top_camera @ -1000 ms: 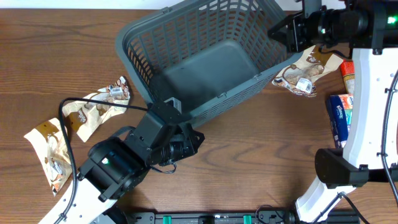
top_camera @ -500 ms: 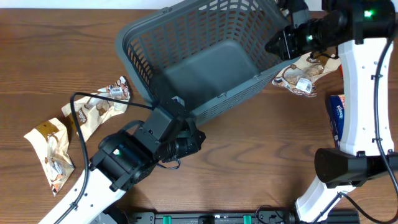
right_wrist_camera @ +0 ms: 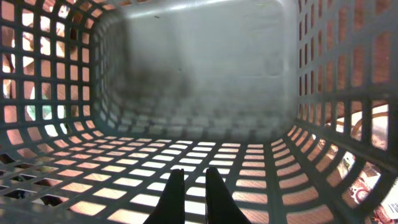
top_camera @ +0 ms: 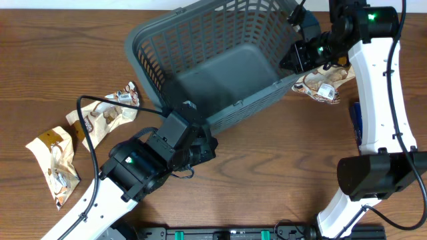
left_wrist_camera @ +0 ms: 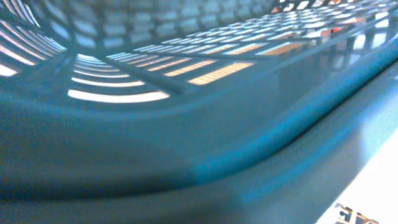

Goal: Pack container
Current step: 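Push the grey basket back across the table with both grippers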

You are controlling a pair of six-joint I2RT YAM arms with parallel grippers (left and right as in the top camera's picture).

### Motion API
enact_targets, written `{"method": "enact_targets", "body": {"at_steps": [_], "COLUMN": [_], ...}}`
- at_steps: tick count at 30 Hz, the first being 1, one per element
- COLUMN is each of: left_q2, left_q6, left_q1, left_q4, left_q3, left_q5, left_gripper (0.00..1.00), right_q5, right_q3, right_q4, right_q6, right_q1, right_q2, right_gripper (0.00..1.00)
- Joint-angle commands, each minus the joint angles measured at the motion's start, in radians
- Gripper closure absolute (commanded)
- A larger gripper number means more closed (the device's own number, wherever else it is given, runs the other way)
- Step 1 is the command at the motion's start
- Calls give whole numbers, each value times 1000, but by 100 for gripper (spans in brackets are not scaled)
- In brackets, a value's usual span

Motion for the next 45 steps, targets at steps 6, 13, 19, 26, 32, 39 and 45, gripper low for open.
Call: {"method": "enact_targets", "body": {"at_steps": [6, 13, 19, 26, 32, 39, 45], "left_q2": [70, 121, 125, 125, 125, 125, 125], "left_q6": [54, 111, 148, 201, 227, 277, 335], "left_q1": [-4, 4, 53, 107, 131, 174, 233], "left_q4": [7, 31, 27, 23, 24, 24, 24], "left_q3": [-4, -4, -4, -4, -4, -4, -4], "left_q5": [-31, -35, -34, -34, -34, -34, -34], "left_gripper": [94, 94, 94, 94, 94, 94, 94], "right_q5": [5, 5, 5, 4, 18, 77, 80], "right_q3": [-16, -16, -16, -16, -16, -16, -16], "right_q4": [-14, -28, -39, -54, -72, -119, -152], "right_q6": [-15, -15, -15, -14, 3, 51, 62], "right_q1": [8, 8, 9, 9, 9, 9, 9], "right_q2": [6, 6, 6, 6, 6, 6, 4], "right_gripper": [99, 99, 99, 99, 99, 99, 99]}}
